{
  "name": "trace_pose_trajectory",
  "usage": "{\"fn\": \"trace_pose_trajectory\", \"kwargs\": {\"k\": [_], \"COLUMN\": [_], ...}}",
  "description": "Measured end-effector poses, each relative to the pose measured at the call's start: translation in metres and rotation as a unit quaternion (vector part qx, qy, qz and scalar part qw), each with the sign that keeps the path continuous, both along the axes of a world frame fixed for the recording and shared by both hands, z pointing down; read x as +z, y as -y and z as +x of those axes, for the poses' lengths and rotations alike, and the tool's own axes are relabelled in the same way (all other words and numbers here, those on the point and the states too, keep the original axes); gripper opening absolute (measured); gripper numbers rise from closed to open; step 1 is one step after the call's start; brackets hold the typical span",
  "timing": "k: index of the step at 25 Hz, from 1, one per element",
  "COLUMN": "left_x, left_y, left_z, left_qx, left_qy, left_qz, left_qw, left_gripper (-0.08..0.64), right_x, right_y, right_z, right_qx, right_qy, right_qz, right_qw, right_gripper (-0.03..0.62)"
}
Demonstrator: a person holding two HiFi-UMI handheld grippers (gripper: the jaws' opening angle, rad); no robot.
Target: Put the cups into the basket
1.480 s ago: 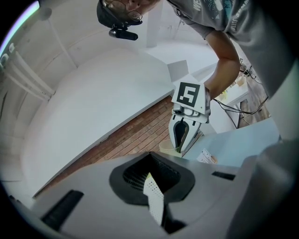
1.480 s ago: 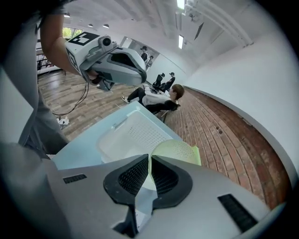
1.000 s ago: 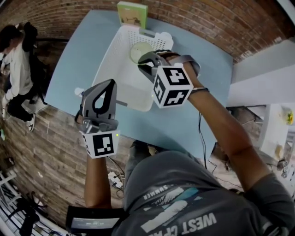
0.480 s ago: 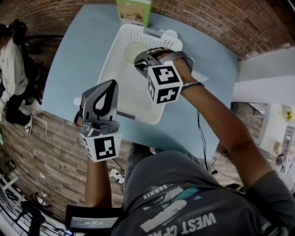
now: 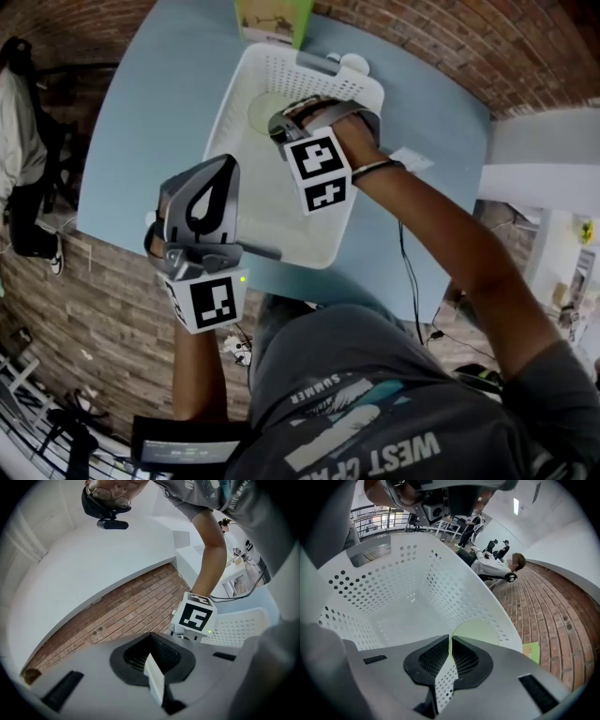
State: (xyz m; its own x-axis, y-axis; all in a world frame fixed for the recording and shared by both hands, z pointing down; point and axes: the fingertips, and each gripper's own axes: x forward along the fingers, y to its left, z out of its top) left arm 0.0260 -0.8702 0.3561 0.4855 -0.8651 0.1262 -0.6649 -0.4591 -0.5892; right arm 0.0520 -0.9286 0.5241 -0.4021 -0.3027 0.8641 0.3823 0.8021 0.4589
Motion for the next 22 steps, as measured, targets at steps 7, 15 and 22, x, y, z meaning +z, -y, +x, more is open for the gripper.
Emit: {"fn": "trace_pose_trajectory", "kwargs": {"k": [7, 15, 22], "left_x": [0.015, 0.017, 0.017], "left_y": [0.011, 0.013, 0.015], "left_z": [0.004, 0.003, 0.004], "left_qx": [0.001, -0.006, -0.008], "left_qy": [0.008, 0.013, 0.012], "left_qz": [-0.009, -0.015, -0.015], "left_qw": [0.9999, 0.9998, 0.9998], "left_gripper": [0.000, 0.000, 0.000], "right_x": [0.030, 0.052, 0.064], "right_y": [0.004, 0.003, 0.005], "right_z": [0.000, -0.002, 0.001], "right_qx": [-0.017, -0.022, -0.009], "right_qy": [-0.023, -0.033, -0.031], "right_qz": [-0.018, -0.040, -0.073], "right_qw": [0.999, 0.998, 0.997], "right_gripper": [0.031, 0.031, 0.031]}}
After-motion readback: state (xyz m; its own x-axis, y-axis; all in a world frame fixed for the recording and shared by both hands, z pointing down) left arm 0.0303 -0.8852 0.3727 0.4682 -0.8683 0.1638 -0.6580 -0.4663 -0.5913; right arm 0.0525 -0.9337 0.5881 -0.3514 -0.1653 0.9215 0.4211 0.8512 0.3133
